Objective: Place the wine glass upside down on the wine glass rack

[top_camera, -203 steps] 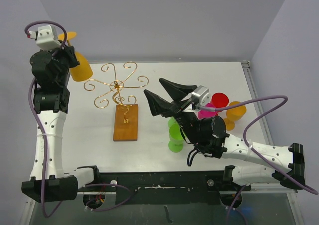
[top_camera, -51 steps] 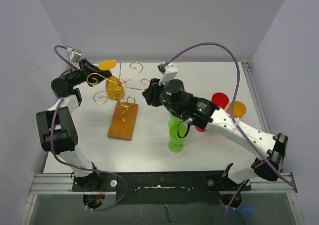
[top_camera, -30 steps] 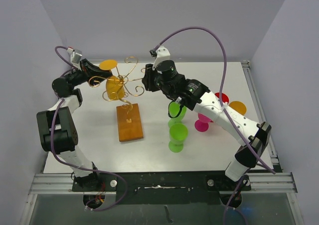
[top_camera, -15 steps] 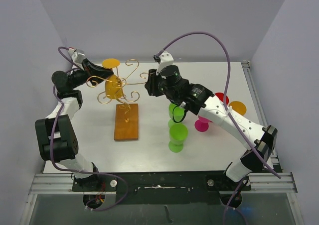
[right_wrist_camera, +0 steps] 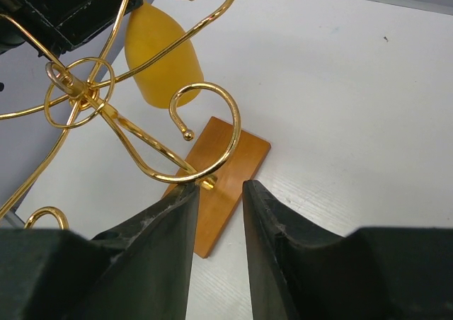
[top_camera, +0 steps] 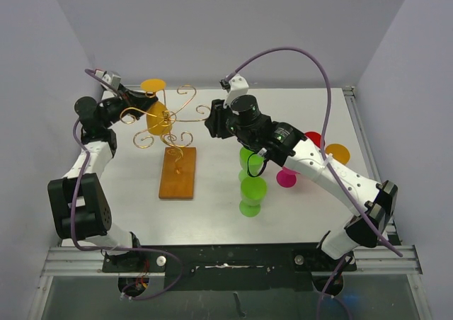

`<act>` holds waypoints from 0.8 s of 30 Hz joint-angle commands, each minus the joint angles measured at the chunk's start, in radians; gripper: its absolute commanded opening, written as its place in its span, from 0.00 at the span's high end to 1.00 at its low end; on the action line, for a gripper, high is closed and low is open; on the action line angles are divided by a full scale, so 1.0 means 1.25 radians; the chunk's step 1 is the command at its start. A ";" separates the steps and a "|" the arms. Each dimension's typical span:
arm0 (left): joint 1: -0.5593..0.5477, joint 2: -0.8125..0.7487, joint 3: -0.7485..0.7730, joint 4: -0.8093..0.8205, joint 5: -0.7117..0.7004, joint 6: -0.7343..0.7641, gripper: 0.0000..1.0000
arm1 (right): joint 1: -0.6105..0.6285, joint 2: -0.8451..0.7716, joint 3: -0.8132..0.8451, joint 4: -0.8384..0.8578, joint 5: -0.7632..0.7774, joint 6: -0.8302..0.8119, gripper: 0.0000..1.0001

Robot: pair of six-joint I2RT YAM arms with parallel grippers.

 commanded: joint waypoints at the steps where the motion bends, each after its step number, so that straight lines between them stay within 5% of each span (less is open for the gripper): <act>1: 0.000 -0.045 0.003 0.019 -0.062 0.035 1.00 | 0.003 -0.046 -0.003 0.052 0.007 0.004 0.67; 11: 0.008 -0.099 -0.101 0.111 -0.123 0.053 1.00 | 0.004 -0.056 -0.021 0.066 0.012 0.003 0.63; 24: 0.025 -0.157 -0.192 0.203 -0.157 0.028 0.84 | 0.003 -0.076 -0.040 0.078 0.018 0.010 0.60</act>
